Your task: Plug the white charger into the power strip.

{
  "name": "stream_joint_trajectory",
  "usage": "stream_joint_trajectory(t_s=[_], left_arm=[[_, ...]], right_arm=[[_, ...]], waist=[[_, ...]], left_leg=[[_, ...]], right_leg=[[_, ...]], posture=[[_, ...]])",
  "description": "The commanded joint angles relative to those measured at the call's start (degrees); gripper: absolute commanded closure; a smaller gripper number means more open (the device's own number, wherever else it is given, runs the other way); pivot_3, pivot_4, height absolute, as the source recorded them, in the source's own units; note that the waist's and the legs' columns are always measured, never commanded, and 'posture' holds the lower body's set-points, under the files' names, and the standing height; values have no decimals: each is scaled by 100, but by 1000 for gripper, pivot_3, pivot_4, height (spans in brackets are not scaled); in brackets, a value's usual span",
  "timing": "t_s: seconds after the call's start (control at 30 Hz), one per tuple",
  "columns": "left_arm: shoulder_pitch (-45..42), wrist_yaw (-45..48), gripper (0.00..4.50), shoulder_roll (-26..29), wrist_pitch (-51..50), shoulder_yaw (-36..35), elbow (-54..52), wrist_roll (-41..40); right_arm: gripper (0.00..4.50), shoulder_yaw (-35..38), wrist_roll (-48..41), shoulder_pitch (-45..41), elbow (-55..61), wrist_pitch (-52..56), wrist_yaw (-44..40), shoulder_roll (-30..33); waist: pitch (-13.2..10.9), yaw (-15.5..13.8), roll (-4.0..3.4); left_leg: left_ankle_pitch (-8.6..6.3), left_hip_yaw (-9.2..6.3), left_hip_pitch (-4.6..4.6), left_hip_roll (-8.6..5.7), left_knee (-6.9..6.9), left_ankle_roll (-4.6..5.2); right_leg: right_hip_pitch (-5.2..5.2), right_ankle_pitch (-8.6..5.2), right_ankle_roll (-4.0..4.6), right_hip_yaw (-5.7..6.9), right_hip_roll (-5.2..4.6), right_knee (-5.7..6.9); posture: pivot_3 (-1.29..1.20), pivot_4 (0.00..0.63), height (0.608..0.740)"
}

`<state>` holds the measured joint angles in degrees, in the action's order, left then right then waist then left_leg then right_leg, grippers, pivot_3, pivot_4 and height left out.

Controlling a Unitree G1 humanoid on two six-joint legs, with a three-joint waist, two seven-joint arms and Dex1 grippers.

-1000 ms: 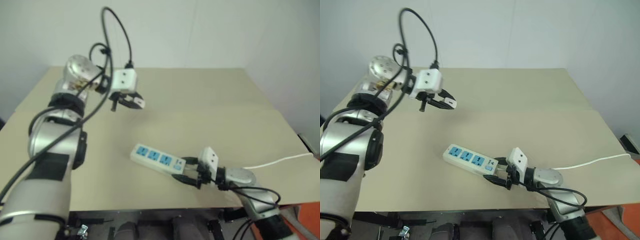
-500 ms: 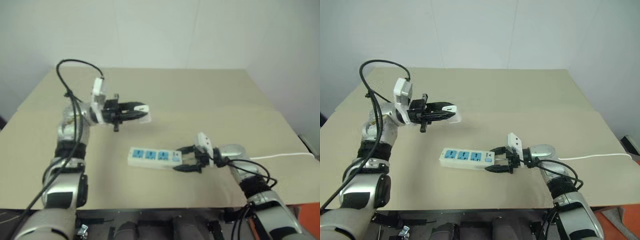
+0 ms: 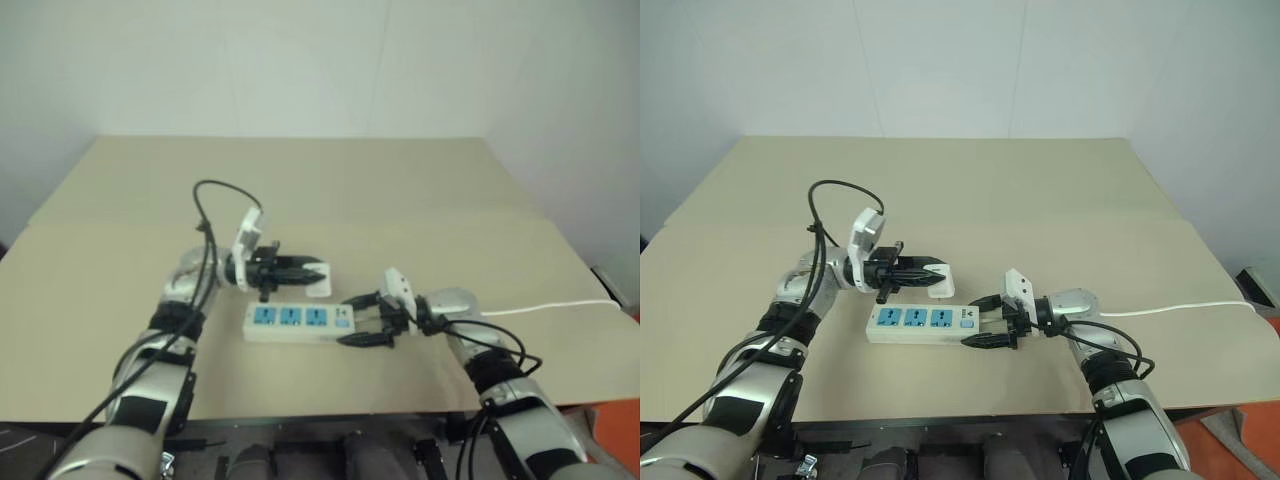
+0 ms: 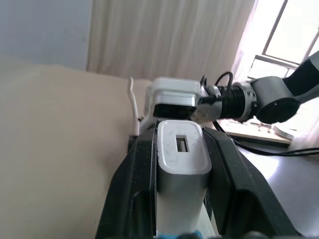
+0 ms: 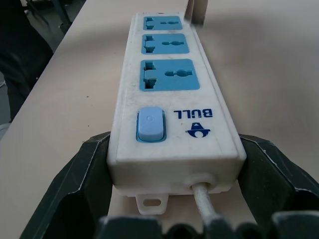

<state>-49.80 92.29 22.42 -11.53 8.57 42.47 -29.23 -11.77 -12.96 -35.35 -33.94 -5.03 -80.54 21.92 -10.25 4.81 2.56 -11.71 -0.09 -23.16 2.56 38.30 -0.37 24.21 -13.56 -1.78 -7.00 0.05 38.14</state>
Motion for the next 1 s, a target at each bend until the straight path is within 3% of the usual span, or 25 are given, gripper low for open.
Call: stream_joint_trajectory(t_s=[0.03, 1.0], left_arm=[[-215, 21, 3473, 11, 26, 218, 75, -68], [154, 21, 3473, 631, 266, 1318, -88, -791]], right_arm=[[1073, 16, 46, -24, -29, -88, 2, -71], [1073, 10, 266, 23, -168, -292, 185, -218]], waist=[[0, 22, 0], [0, 96, 0]], left_leg=[[0, 0, 1, 0, 0, 0], [0, -2, 9, 5, -1, 0]], right_leg=[[-1, 0, 0, 0, 0, 0], [-4, 0, -1, -5, 8, 2]], posture=[[0, 150, 740], [0, 150, 740]])
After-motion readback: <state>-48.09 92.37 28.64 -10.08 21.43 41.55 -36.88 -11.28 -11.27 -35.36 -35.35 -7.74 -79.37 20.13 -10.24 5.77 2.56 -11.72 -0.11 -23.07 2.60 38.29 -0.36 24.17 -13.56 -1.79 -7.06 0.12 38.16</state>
